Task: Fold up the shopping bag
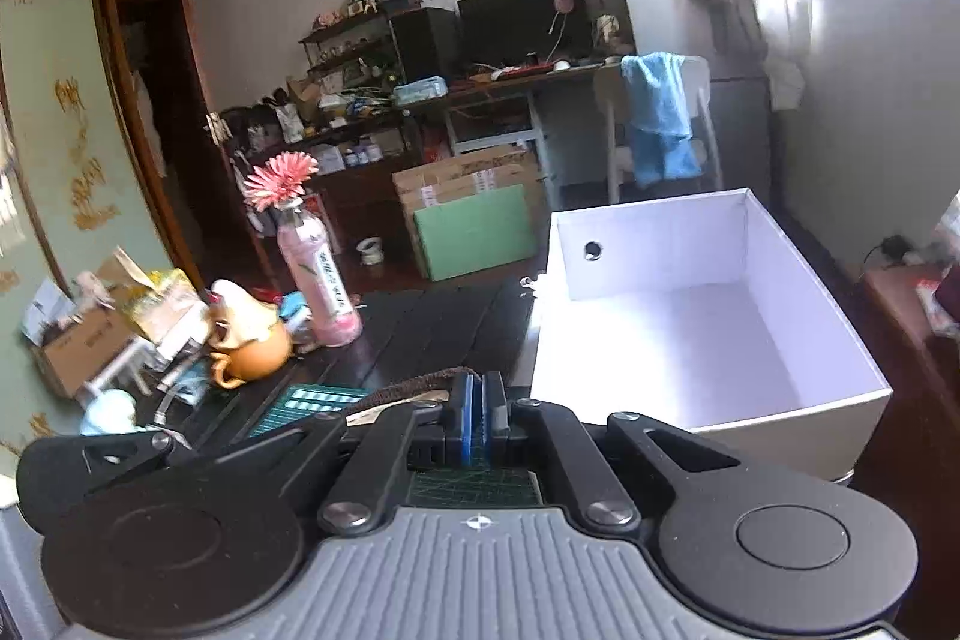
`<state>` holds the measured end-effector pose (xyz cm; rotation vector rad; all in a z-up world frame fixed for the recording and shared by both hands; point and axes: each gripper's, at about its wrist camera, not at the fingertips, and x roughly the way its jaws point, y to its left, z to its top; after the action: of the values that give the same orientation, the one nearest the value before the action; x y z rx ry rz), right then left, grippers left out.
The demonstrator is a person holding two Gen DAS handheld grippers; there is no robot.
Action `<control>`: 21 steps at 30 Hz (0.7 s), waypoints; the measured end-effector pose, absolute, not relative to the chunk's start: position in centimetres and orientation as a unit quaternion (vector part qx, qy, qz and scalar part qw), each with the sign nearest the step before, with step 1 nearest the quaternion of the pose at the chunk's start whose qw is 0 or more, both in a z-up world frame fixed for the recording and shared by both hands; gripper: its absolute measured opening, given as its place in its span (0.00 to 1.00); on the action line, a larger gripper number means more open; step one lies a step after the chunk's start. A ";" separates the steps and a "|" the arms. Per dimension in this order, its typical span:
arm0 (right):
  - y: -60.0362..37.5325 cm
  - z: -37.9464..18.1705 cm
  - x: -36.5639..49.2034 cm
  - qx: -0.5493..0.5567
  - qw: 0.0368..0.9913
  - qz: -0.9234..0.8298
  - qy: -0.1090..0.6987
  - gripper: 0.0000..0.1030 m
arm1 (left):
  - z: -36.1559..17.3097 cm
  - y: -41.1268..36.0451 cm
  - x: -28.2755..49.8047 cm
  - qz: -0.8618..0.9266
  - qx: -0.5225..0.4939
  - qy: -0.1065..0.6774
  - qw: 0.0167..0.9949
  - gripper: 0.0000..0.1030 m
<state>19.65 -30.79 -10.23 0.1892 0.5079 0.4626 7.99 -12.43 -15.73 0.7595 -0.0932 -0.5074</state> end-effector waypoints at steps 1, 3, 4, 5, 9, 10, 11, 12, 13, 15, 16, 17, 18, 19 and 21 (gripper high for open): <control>-31.0 -10.4 19.8 0.098 0.935 0.230 0.253 0.02 | -15.8 -12.5 7.8 -0.247 0.368 -0.049 0.895 0.07; -31.5 -10.9 20.4 0.121 0.923 0.246 0.271 0.02 | -16.0 -12.7 7.9 -0.248 0.369 -0.051 0.894 0.07; -31.7 -11.1 20.6 0.134 0.918 0.251 0.277 0.03 | -16.0 -12.7 8.0 -0.248 0.365 -0.048 0.896 0.08; -31.9 -11.4 20.8 0.146 0.913 0.255 0.284 0.03 | -15.8 -12.6 8.2 -0.249 0.356 -0.040 0.900 0.08; -32.7 -12.4 21.2 0.220 0.894 0.261 0.289 0.19 | -13.9 -11.5 9.7 -0.260 0.283 0.012 0.923 0.10; -32.9 -12.6 21.3 0.240 0.890 0.261 0.287 0.21 | -13.2 -11.0 10.3 -0.262 0.256 0.028 0.930 0.10; -33.2 -12.8 21.4 0.260 0.885 0.261 0.284 0.27 | -12.6 -10.5 10.9 -0.266 0.228 0.045 0.936 0.10; -33.3 -13.0 21.4 0.275 0.881 0.262 0.281 0.33 | -12.0 -9.9 11.6 -0.267 0.198 0.063 0.941 0.10; -33.5 -13.1 21.3 0.290 0.877 0.264 0.277 0.35 | -11.5 -9.4 12.4 -0.267 0.171 0.080 0.945 0.10; -33.8 -13.4 21.2 0.319 0.869 0.267 0.270 0.42 | -10.6 -7.8 14.0 -0.272 0.107 0.119 0.949 0.11; -33.9 -13.6 21.1 0.333 0.864 0.268 0.267 0.43 | -10.1 -6.9 15.0 -0.274 0.070 0.140 0.949 0.11; -33.9 -13.5 21.1 0.334 0.863 0.271 0.265 0.44 | -9.7 -6.0 15.9 -0.277 0.034 0.160 0.947 0.11; -33.8 -13.6 21.0 0.335 0.859 0.286 0.261 0.45 | -9.4 -5.0 16.6 -0.283 -0.001 0.176 0.943 0.11; -33.7 -13.5 21.0 0.338 0.854 0.298 0.258 0.47 | -9.1 -3.9 17.4 -0.290 -0.036 0.193 0.937 0.11; -33.4 -13.3 20.8 0.344 0.844 0.322 0.256 0.57 | -8.8 -1.7 19.0 -0.318 -0.107 0.226 0.914 0.11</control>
<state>20.82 -33.40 -13.28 0.7267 0.5409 0.6796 18.98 -1.75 -8.80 -0.2210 0.4656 -0.6549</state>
